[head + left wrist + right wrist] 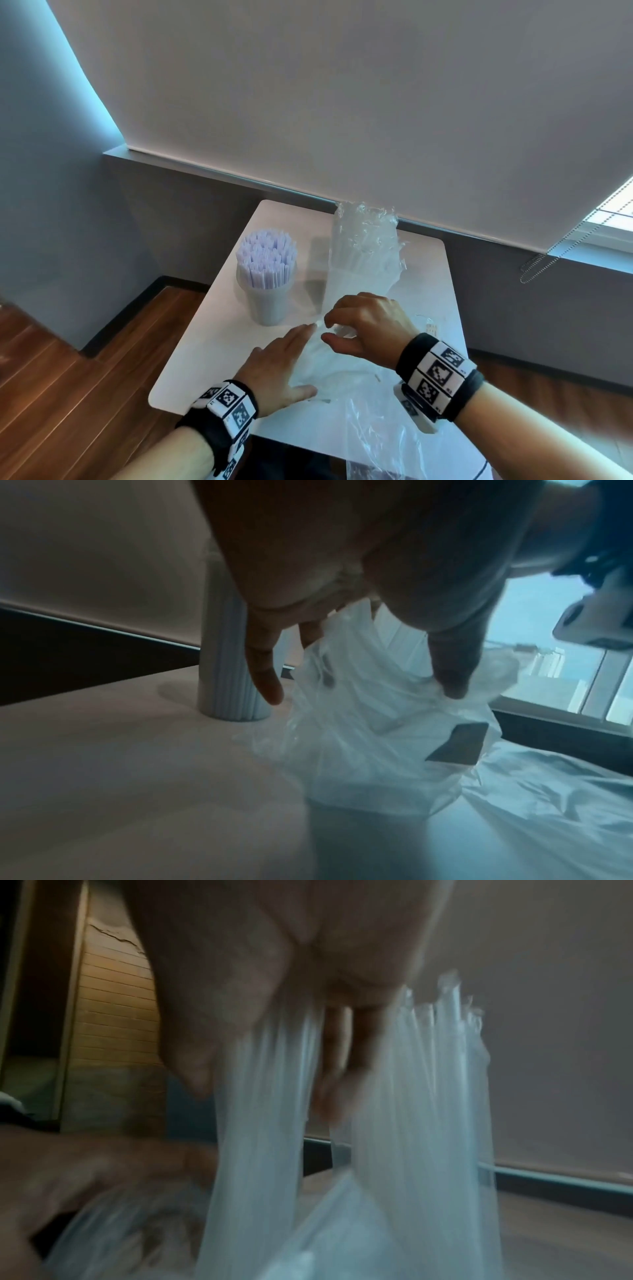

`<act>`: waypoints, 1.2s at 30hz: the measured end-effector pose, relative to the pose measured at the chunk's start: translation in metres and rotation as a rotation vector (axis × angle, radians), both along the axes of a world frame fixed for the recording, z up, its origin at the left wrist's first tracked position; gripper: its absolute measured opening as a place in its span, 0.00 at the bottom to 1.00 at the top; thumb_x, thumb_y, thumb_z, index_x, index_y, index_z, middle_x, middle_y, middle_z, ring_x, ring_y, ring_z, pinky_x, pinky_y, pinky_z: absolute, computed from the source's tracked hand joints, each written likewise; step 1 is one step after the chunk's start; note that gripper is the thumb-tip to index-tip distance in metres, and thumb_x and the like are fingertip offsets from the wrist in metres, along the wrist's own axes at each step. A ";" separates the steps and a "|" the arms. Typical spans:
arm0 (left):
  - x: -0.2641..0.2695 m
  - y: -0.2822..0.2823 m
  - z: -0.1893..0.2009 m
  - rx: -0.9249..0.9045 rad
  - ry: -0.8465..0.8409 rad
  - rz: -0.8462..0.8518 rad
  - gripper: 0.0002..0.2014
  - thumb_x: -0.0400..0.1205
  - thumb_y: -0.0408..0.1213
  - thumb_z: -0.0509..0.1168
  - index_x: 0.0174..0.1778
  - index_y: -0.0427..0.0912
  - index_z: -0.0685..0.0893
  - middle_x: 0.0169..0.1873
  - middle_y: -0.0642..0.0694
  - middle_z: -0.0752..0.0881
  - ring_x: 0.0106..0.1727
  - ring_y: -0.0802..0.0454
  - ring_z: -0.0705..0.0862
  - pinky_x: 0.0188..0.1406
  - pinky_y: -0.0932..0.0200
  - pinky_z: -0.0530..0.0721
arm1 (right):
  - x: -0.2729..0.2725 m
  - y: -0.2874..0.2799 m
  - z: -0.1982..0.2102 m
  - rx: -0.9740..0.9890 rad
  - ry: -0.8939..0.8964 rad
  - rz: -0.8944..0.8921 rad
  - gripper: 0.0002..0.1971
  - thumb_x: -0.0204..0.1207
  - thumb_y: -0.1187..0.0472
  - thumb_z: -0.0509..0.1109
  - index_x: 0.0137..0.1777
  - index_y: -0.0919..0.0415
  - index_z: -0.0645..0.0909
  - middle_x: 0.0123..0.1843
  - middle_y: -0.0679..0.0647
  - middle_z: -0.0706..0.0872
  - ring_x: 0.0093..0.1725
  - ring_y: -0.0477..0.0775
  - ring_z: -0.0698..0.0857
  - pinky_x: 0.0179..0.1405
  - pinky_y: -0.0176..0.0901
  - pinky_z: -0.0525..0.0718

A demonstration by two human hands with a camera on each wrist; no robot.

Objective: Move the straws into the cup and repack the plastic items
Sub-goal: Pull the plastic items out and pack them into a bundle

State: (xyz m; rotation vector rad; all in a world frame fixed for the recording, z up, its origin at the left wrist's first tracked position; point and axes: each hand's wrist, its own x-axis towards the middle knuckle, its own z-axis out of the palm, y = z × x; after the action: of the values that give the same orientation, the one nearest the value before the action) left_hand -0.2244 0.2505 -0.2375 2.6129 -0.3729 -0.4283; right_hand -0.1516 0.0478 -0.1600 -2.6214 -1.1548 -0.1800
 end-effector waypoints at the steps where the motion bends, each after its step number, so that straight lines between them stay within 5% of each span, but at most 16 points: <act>1: 0.001 0.000 -0.001 0.066 -0.004 -0.019 0.46 0.79 0.63 0.62 0.85 0.59 0.40 0.85 0.59 0.48 0.82 0.53 0.61 0.75 0.42 0.68 | 0.001 -0.003 0.004 -0.048 0.074 -0.021 0.15 0.73 0.36 0.68 0.48 0.44 0.87 0.47 0.43 0.88 0.41 0.50 0.86 0.34 0.47 0.86; 5: 0.008 -0.002 -0.011 0.202 -0.010 -0.018 0.32 0.85 0.59 0.53 0.84 0.55 0.53 0.83 0.56 0.60 0.81 0.51 0.63 0.69 0.43 0.70 | -0.004 -0.013 0.010 -0.079 0.264 -0.120 0.15 0.75 0.40 0.71 0.54 0.48 0.89 0.48 0.48 0.91 0.42 0.47 0.87 0.50 0.43 0.84; 8: 0.012 -0.007 -0.018 0.298 0.037 -0.005 0.28 0.87 0.56 0.51 0.83 0.54 0.59 0.80 0.57 0.66 0.79 0.50 0.63 0.67 0.43 0.68 | -0.005 -0.013 0.010 0.024 0.400 -0.230 0.10 0.73 0.48 0.76 0.50 0.51 0.91 0.44 0.51 0.91 0.25 0.39 0.81 0.42 0.35 0.85; 13: 0.016 -0.012 -0.019 0.364 -0.004 -0.002 0.23 0.84 0.53 0.57 0.75 0.51 0.73 0.77 0.49 0.67 0.77 0.46 0.63 0.71 0.46 0.64 | 0.002 -0.014 0.032 0.020 0.464 -0.162 0.07 0.71 0.54 0.79 0.46 0.53 0.91 0.40 0.51 0.91 0.24 0.42 0.84 0.33 0.29 0.82; 19: 0.023 -0.002 0.013 0.008 0.158 0.102 0.45 0.69 0.69 0.66 0.80 0.50 0.68 0.76 0.54 0.67 0.77 0.52 0.66 0.77 0.53 0.67 | 0.014 -0.023 0.119 0.033 0.379 -0.126 0.04 0.68 0.55 0.82 0.42 0.50 0.91 0.25 0.34 0.86 0.23 0.42 0.86 0.36 0.33 0.86; 22: 0.026 0.003 0.042 -0.286 0.150 0.115 0.43 0.69 0.75 0.61 0.79 0.58 0.67 0.74 0.56 0.70 0.76 0.56 0.69 0.77 0.52 0.68 | 0.019 -0.031 0.168 0.107 0.361 -0.120 0.04 0.69 0.58 0.82 0.42 0.50 0.92 0.28 0.40 0.89 0.25 0.44 0.88 0.34 0.31 0.86; 24: 0.029 0.001 0.058 -0.389 -0.046 0.139 0.31 0.77 0.64 0.63 0.75 0.57 0.74 0.71 0.56 0.75 0.72 0.58 0.74 0.75 0.54 0.72 | 0.025 -0.037 0.194 0.207 0.340 -0.115 0.04 0.69 0.61 0.82 0.42 0.53 0.92 0.31 0.47 0.91 0.26 0.47 0.89 0.33 0.32 0.87; 26: 0.036 -0.005 0.071 -0.444 -0.253 0.229 0.20 0.82 0.43 0.67 0.71 0.50 0.77 0.67 0.54 0.79 0.67 0.56 0.79 0.70 0.57 0.76 | 0.037 -0.042 0.210 0.331 0.332 -0.117 0.05 0.69 0.63 0.82 0.43 0.57 0.92 0.35 0.52 0.92 0.28 0.51 0.90 0.32 0.38 0.89; 28: 0.047 -0.013 0.079 -0.457 -0.337 0.321 0.19 0.83 0.34 0.65 0.70 0.46 0.76 0.65 0.51 0.80 0.63 0.53 0.82 0.67 0.55 0.79 | 0.052 -0.045 0.214 0.427 0.329 -0.125 0.05 0.69 0.64 0.82 0.44 0.61 0.92 0.38 0.59 0.92 0.30 0.54 0.90 0.32 0.43 0.91; 36: 0.079 -0.034 0.085 -0.348 -0.379 0.338 0.16 0.83 0.32 0.62 0.67 0.45 0.82 0.65 0.50 0.83 0.61 0.50 0.85 0.67 0.55 0.80 | 0.092 -0.053 0.194 0.384 0.367 -0.184 0.04 0.69 0.65 0.82 0.42 0.61 0.92 0.38 0.58 0.92 0.33 0.55 0.90 0.35 0.55 0.92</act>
State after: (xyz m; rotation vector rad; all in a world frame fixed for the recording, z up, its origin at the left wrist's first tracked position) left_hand -0.1458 0.2160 -0.1527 2.3396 -0.1051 0.2310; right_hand -0.0595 -0.0051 0.0339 -2.2888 -0.6798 0.0423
